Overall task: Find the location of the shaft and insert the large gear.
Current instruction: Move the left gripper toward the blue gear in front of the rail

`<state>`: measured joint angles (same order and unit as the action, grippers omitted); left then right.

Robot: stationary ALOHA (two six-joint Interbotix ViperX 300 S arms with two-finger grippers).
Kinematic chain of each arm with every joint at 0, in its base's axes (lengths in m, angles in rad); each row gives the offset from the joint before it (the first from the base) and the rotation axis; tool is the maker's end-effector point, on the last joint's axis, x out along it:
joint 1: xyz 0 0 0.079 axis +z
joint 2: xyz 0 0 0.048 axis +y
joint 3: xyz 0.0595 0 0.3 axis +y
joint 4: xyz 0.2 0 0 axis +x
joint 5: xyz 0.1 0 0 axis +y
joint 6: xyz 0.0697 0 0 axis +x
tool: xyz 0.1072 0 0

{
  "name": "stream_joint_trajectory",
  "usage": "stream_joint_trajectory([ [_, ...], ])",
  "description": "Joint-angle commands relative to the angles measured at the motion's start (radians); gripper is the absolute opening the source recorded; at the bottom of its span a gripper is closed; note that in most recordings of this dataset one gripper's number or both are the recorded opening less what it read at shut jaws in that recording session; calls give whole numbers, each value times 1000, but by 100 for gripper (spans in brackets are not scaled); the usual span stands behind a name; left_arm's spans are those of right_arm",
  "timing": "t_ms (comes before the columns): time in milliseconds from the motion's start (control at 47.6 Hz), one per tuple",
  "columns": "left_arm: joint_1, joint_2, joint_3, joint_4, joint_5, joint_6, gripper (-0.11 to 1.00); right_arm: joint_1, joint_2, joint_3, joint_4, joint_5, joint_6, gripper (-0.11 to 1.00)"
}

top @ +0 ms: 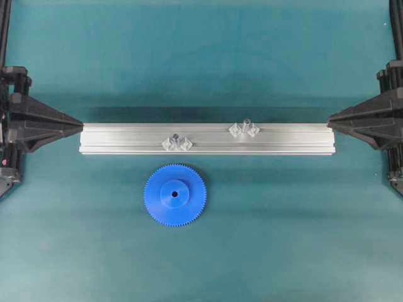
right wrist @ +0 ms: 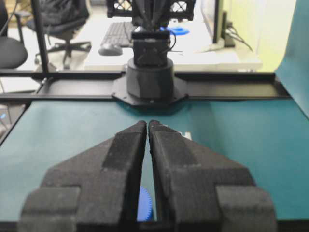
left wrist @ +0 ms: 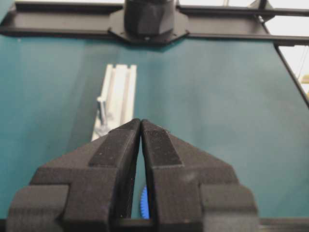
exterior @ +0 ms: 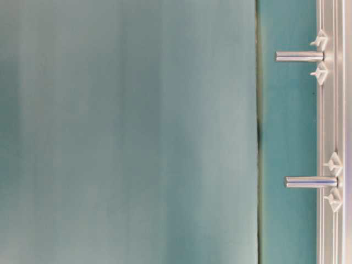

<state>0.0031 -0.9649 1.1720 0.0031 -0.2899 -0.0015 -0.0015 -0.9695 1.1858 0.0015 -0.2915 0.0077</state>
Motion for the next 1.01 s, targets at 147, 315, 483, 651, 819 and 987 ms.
stream_joint_trajectory([
  [147,-6,69,-31,14,74,-87,0,0,-40,20,15,23,0,8],
  [315,-8,84,-54,14,109,-83,0,-6,-109,9,15,143,2,3],
  [483,-32,155,-120,14,195,-83,0,-20,-132,-31,15,339,5,3],
  [651,-84,299,-225,12,285,-83,0,-51,-132,-66,17,502,6,3],
  [819,-118,459,-345,14,371,-83,0,-83,-132,-77,18,597,34,3],
  [987,-140,575,-426,14,433,-81,0,-94,-135,-78,17,653,57,3],
])
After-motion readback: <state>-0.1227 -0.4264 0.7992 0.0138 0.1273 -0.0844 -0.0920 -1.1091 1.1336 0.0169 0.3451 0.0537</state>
